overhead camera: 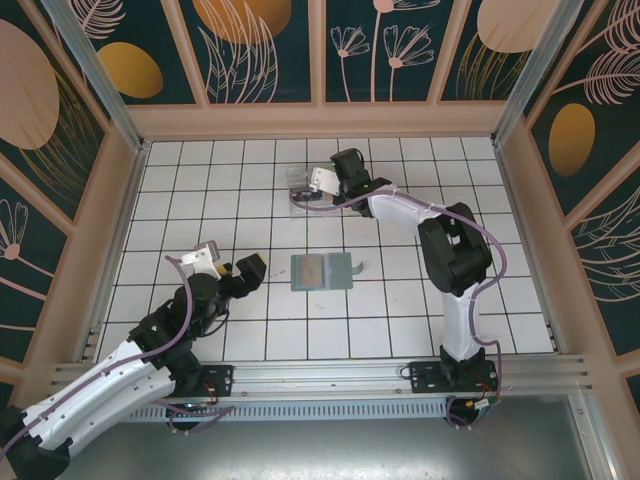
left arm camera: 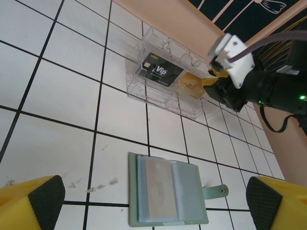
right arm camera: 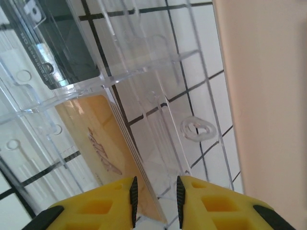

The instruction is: Take the credit cards out of the card holder

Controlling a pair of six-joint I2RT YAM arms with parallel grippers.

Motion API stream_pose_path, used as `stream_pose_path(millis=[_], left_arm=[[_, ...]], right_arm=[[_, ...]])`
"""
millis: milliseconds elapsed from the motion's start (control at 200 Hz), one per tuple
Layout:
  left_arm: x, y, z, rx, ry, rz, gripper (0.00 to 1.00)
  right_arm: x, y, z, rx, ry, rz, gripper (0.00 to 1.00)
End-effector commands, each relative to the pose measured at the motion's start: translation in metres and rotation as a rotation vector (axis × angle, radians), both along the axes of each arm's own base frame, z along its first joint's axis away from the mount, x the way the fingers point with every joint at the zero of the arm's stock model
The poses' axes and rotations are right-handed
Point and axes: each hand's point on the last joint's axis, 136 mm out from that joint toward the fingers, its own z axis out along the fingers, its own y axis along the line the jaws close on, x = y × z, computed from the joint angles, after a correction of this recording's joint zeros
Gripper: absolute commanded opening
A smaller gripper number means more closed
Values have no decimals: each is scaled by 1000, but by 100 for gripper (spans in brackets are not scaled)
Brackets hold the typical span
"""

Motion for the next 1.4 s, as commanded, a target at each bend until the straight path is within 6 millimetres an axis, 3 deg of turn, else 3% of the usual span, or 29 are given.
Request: stream_pose_path(millis=[0,155,260,430,626,761,951,1181,1396], left_arm=[[3,-4,-9,5,9,-7,99],[7,-20,-24,11,58,-51,98],[10,-37,-34,0,99,-96,98],[14,-65,-51,-12,182,-172,91],[19,-94,-70,-58,273,-237,78],[22,-110,-82,-71,333,-264,72],[27,-123,-92,-68,383,-275,65],[33,-129,-102,-39,418,-270,63],[36,-138,-111,-28,442,-292,61]], right_arm=[[-13,6,64,206,-41,-108,30],[-47,3,96,513,6,-289,30],[-82,-2,99,789,143,-409,32],[-142,-16,61,1035,389,-576,34],[-207,-20,2,1174,671,-671,20],[-234,-21,-31,1188,760,-700,18],[-243,-12,-59,1157,843,-706,11],[-234,-7,-70,1133,843,-711,11],[-235,-14,-90,1076,834,-772,12]])
